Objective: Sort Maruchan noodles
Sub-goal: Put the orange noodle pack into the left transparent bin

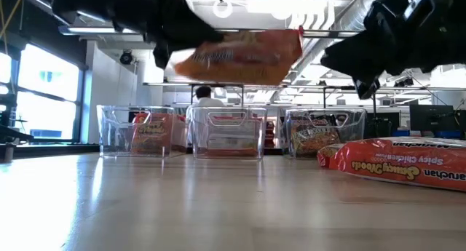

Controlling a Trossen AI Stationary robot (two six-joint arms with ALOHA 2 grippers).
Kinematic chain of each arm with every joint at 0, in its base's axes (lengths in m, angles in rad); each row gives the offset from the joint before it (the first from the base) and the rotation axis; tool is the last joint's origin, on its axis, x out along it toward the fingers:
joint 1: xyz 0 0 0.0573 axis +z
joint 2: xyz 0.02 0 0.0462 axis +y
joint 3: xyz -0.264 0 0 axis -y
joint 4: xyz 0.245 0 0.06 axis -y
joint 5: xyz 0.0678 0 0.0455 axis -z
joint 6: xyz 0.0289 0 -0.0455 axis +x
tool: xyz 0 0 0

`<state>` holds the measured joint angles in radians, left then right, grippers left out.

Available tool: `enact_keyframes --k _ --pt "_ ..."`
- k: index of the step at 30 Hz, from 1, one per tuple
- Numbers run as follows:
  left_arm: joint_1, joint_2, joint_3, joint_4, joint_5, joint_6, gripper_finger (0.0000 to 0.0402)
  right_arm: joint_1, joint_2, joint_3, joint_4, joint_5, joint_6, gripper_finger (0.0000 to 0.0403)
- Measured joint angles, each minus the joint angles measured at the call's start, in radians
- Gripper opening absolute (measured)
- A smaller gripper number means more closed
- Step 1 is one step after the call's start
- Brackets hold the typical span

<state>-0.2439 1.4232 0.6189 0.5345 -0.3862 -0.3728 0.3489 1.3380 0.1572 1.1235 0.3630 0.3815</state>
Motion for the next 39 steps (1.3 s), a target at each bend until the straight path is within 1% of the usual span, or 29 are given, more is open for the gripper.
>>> enact_keyframes --k 4,7,9,11,13,20,26,32,39 --pt "0.001 -0.025 0.0 0.094 -0.063 0.059 0.0016 -0.006 0.002 0.057 -0.029 -0.004 -0.046 0.0153" --pt "0.001 -0.028 0.0 0.165 -0.084 0.106 0.0016 -0.022 0.002 0.108 -0.04 -0.012 -0.069 0.0203" --pt "0.001 -0.029 0.0 0.21 -0.107 0.133 0.0016 -0.033 0.002 0.141 -0.045 -0.034 -0.077 0.0227" --pt "0.001 -0.029 0.0 0.239 -0.123 0.16 0.0016 -0.042 0.002 0.171 -0.058 -0.05 -0.079 0.0241" --pt "0.001 -0.029 0.0 0.272 -0.123 0.18 0.0016 -0.046 0.003 0.194 -0.075 -0.051 -0.089 0.0248" --pt "0.001 -0.029 0.0 0.344 -0.124 0.203 0.0016 -0.064 0.003 0.245 -0.094 -0.077 -0.094 0.0249" --pt "0.0 -0.029 0.0 0.348 -0.148 0.202 0.0016 -0.076 0.003 0.298 -0.104 -0.09 -0.089 0.0249" --pt "0.0 -0.029 0.0 0.356 -0.165 0.202 0.0016 -0.104 0.003 0.352 -0.174 -0.083 -0.041 0.0249" --pt "0.001 -0.029 0.0 0.396 -0.181 0.234 0.0016 -0.144 0.003 0.367 -0.2 -0.087 -0.022 0.0247"
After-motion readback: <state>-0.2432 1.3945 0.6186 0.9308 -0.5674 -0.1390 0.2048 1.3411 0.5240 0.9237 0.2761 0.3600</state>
